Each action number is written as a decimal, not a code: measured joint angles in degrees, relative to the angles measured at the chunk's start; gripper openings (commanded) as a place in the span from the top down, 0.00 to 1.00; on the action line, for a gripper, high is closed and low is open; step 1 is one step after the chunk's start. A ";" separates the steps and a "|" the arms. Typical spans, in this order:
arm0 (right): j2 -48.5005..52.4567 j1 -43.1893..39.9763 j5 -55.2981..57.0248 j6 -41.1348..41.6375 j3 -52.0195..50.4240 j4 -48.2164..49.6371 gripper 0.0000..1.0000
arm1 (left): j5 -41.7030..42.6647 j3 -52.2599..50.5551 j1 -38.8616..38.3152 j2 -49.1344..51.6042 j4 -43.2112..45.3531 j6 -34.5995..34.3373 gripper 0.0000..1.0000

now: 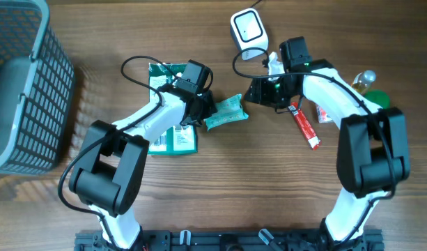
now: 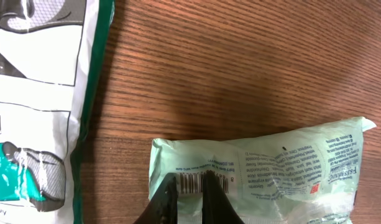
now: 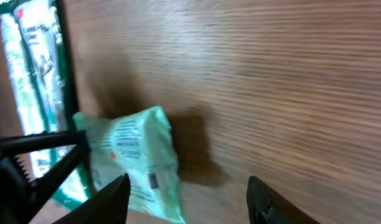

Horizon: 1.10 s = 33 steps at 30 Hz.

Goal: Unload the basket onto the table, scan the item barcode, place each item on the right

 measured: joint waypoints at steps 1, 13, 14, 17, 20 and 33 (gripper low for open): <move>0.55 0.15 -1.14 -0.04 -0.20 0.72 0.40 | 0.00 0.00 0.00 0.00 0.00 0.02 0.92; 2.45 0.87 -16.00 -0.22 -10.43 17.09 0.49 | -0.02 0.00 0.00 0.11 0.04 0.00 0.92; 2.45 0.87 -16.74 -0.07 -11.43 18.67 0.49 | -0.02 0.00 0.00 0.11 0.02 0.00 0.92; 2.45 0.85 -18.25 0.22 -13.79 22.14 0.54 | -0.02 0.00 0.00 0.11 -0.02 0.00 0.91; 2.45 0.87 -18.93 0.44 -14.58 23.41 0.56 | -0.02 0.00 0.00 0.11 -0.04 0.02 0.91; 2.45 0.85 -19.08 0.42 -15.02 29.40 0.58 | -0.90 0.00 0.00 0.11 -0.33 0.02 0.90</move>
